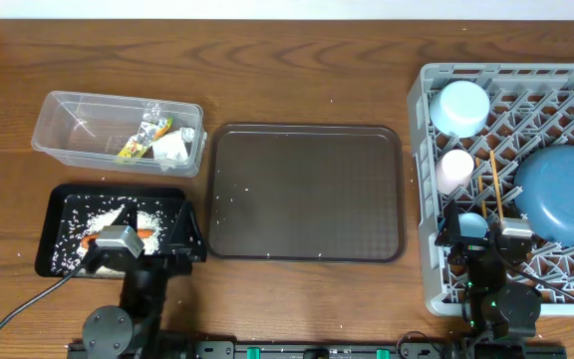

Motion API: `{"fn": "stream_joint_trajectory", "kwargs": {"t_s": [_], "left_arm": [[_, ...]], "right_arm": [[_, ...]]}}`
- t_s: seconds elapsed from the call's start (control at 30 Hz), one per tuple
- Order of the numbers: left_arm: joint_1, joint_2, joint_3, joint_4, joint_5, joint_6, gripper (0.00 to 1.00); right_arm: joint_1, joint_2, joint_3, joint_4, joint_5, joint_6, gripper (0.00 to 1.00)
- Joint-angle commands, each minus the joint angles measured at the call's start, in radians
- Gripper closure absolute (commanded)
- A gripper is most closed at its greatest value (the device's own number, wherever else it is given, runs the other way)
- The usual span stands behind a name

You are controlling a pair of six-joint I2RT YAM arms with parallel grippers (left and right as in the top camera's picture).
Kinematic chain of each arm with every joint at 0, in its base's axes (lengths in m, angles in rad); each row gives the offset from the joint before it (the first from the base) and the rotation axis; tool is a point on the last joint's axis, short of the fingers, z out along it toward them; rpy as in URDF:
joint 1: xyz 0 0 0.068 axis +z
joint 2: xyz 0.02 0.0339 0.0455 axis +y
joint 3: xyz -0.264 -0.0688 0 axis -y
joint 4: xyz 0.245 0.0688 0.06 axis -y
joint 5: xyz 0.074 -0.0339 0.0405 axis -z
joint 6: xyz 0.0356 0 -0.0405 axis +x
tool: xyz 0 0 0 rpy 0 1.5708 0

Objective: Sort waste into correct bins and load items into the dishwasher rack

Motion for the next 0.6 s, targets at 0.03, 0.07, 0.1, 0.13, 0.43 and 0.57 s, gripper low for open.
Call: {"fn": "stream_joint_trajectory", "kwargs": {"t_s": [0.03,0.07,0.1,0.13,0.43,0.57], "left_arm": [[0.005,-0.012,-0.098,0.128,-0.003,-0.002,0.02],[0.005,-0.012,-0.117,0.154,-0.004,-0.002,0.02],[0.005,-0.012,-0.138,0.185,-0.004,-0.002,0.02],[0.005,-0.012,-0.157,0.21,-0.004,-0.002,0.02],[0.016,-0.012,-0.271,0.306,-0.004,-0.001,0.02],[0.041,-0.012,-0.297,0.305,-0.004,-0.001,0.02]], "right_arm": [[0.021,-0.007,-0.002,-0.003,0.008,0.01,0.01],[0.021,-0.007,-0.002,-0.003,0.007,0.01,0.01],[0.021,-0.007,-0.002,-0.003,0.007,0.01,0.01],[0.021,-0.007,-0.002,-0.003,0.007,0.01,0.01],[0.021,-0.007,-0.002,-0.003,0.007,0.01,0.01],[0.021,-0.007,-0.002,-0.003,0.007,0.01,0.01]]}}
